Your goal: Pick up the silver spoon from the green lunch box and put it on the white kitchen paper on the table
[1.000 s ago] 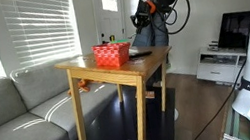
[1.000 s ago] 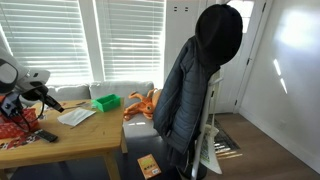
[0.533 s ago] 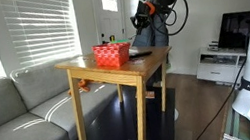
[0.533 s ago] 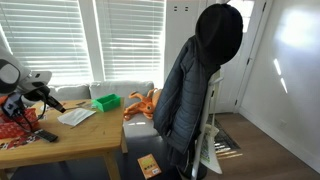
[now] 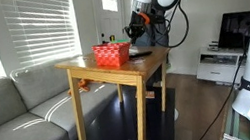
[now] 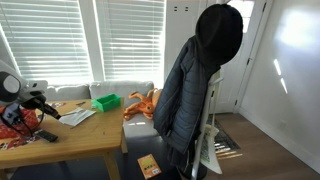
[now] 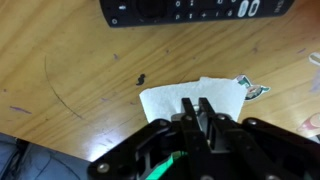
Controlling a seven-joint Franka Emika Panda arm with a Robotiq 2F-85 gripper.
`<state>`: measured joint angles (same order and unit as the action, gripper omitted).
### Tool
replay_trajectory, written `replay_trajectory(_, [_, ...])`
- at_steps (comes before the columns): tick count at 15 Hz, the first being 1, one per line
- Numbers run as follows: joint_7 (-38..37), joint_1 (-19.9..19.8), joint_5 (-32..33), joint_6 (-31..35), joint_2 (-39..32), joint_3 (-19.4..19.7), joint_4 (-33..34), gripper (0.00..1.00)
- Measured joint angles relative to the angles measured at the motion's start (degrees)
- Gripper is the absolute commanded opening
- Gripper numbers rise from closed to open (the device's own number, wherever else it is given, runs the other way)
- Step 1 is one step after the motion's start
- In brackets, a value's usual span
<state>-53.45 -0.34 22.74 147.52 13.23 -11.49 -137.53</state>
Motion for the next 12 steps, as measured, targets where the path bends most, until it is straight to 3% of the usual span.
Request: replay_trajectory(12, [-0.8, -0.76, 5.17, 3.49, -6.49, 0.33, 2.71, 0.03])
